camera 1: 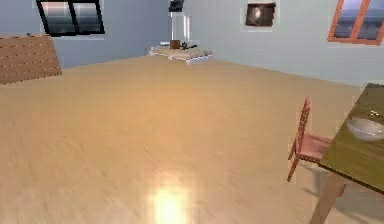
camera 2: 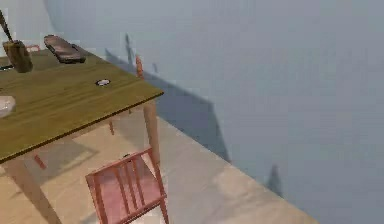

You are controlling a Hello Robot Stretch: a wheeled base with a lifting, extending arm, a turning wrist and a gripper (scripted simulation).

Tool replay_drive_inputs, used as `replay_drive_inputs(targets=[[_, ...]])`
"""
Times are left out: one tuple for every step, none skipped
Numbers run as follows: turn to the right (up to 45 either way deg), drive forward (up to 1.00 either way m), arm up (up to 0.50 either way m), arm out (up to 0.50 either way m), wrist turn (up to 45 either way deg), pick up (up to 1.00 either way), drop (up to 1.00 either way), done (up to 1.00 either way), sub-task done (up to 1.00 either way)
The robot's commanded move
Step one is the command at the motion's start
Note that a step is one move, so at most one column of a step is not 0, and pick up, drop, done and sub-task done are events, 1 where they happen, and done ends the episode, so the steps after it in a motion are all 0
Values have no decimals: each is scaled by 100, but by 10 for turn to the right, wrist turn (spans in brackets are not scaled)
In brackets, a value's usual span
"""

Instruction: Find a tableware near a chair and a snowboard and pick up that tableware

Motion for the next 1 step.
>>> replay_drive_inputs(targets=[[0,50,0,0,0,0,0,0,0]])
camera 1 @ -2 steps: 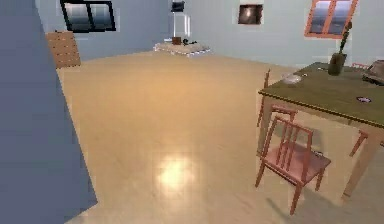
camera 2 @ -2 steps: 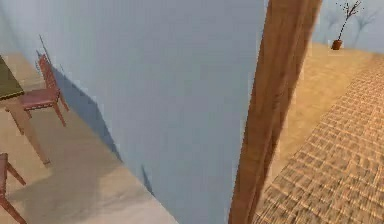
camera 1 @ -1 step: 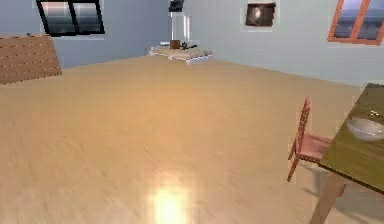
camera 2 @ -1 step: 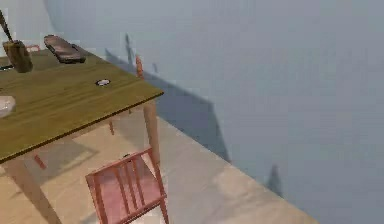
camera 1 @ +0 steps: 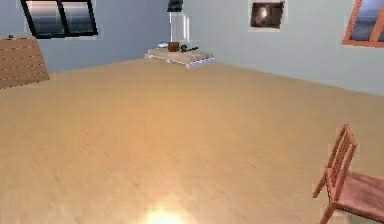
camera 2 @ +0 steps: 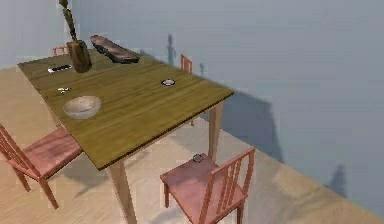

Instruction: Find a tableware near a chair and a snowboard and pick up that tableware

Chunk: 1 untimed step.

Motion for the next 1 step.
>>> replay_drive_inputs(targets=[[120,0,0,0,0,0,0,0,0]])
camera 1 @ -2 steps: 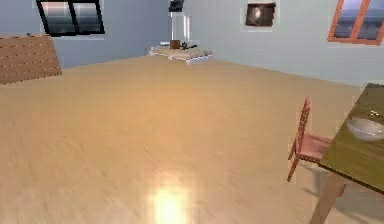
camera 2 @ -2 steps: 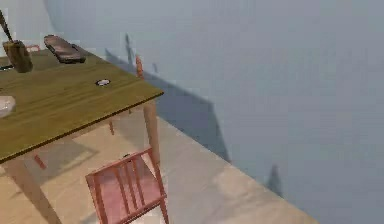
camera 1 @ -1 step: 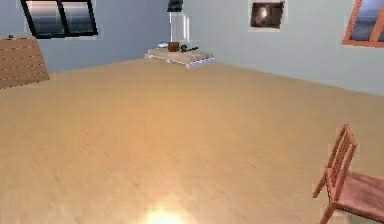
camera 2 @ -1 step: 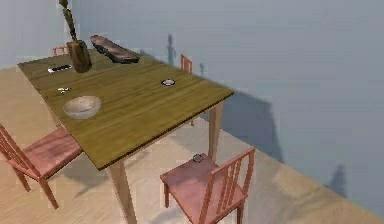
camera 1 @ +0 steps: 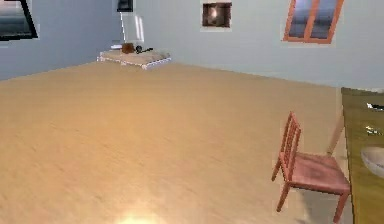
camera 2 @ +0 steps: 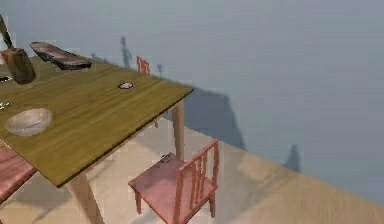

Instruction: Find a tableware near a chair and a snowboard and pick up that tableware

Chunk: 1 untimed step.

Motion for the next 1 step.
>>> replay_drive_inputs(targets=[[0,60,0,0,0,0,0,0,0]])
